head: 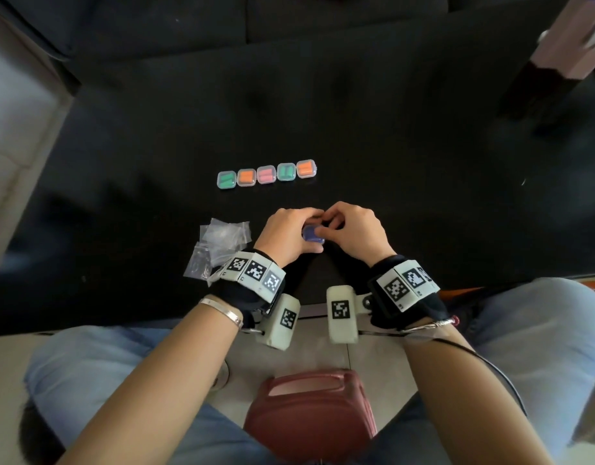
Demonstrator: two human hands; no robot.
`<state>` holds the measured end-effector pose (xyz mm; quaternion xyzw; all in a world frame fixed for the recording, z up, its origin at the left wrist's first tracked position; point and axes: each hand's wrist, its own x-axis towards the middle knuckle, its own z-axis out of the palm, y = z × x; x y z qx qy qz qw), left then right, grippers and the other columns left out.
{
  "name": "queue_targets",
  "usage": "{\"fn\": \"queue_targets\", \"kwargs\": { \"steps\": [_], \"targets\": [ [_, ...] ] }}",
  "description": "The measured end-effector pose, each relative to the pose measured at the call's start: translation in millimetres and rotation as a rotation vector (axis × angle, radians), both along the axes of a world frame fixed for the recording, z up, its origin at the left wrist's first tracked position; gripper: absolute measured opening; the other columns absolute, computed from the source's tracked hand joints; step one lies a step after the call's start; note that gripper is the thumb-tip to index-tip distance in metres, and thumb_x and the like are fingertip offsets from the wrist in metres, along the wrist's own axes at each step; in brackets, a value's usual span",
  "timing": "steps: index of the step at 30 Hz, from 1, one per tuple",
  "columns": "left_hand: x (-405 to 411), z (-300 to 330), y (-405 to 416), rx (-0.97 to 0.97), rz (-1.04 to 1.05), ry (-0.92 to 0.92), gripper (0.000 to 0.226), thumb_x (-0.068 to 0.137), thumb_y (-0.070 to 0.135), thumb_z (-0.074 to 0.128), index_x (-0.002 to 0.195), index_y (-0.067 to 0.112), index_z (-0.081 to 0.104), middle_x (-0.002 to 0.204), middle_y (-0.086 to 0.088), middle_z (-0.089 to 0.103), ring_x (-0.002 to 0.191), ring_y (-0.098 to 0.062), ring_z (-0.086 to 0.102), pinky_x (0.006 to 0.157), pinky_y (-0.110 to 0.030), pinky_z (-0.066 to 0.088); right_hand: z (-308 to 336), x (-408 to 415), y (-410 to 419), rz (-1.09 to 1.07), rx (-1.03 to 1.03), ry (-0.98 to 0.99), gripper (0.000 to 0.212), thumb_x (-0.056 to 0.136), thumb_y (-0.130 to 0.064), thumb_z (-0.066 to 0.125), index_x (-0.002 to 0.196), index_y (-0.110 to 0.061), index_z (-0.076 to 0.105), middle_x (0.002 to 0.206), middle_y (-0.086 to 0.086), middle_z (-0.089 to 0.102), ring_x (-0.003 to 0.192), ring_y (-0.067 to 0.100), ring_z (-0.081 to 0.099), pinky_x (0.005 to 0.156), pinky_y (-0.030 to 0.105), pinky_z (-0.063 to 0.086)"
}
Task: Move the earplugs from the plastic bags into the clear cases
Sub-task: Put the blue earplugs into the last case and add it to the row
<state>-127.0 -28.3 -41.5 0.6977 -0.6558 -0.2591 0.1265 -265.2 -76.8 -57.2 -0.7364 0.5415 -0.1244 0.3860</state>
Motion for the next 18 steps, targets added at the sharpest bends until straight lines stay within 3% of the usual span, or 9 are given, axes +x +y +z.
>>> {"fn": "queue_targets", "kwargs": {
  "steps": [7, 12, 16, 18],
  "targets": [
    [7, -6, 7, -0.074, 0.043, -0.003, 0.044, 0.073, 0.025, 0.078, 0.113, 0.021, 0.063, 0.113, -0.001, 0.060, 0.103, -0.016, 0.058, 0.087, -0.030, 0.048, 0, -1, 0, 0.082, -0.022, 0.025, 0.025, 0.085, -0.033, 0.065, 0.108, -0.025, 0.060, 0.100, -0.004, 0.060, 0.088, 0.012, 0.057, 0.071, 0.026, 0.045],
    [7, -4, -1, -0.076, 0.034, 0.068, 0.049, 0.075, 0.015, 0.075, 0.120, 0.018, 0.057, 0.116, 0.001, 0.063, 0.106, -0.013, 0.061, 0.089, -0.022, 0.046, 4, -5, -1, 0.243, -0.011, -0.112, 0.054, 0.081, -0.020, 0.070, 0.129, -0.022, 0.047, 0.114, -0.001, 0.059, 0.097, 0.013, 0.059, 0.082, 0.024, 0.048],
    [19, 1, -12, -0.057, 0.047, 0.167, 0.049, 0.077, 0.009, 0.071, 0.121, 0.017, 0.052, 0.121, 0.000, 0.059, 0.108, -0.012, 0.059, 0.092, -0.030, 0.051, 5, -1, -19, 0.249, -0.091, 0.050, 0.050, 0.084, -0.023, 0.067, 0.130, -0.028, 0.047, 0.104, -0.003, 0.063, 0.087, 0.011, 0.061, 0.071, 0.023, 0.048],
    [33, 6, -18, -0.148, 0.116, 0.134, 0.039, 0.080, 0.009, 0.067, 0.116, 0.018, 0.056, 0.117, 0.002, 0.060, 0.107, -0.011, 0.057, 0.092, -0.030, 0.049, 7, 3, -32, 0.253, -0.162, 0.171, 0.039, 0.086, -0.023, 0.063, 0.124, -0.029, 0.054, 0.109, -0.002, 0.059, 0.093, 0.015, 0.060, 0.075, 0.028, 0.050]
  ]
}}
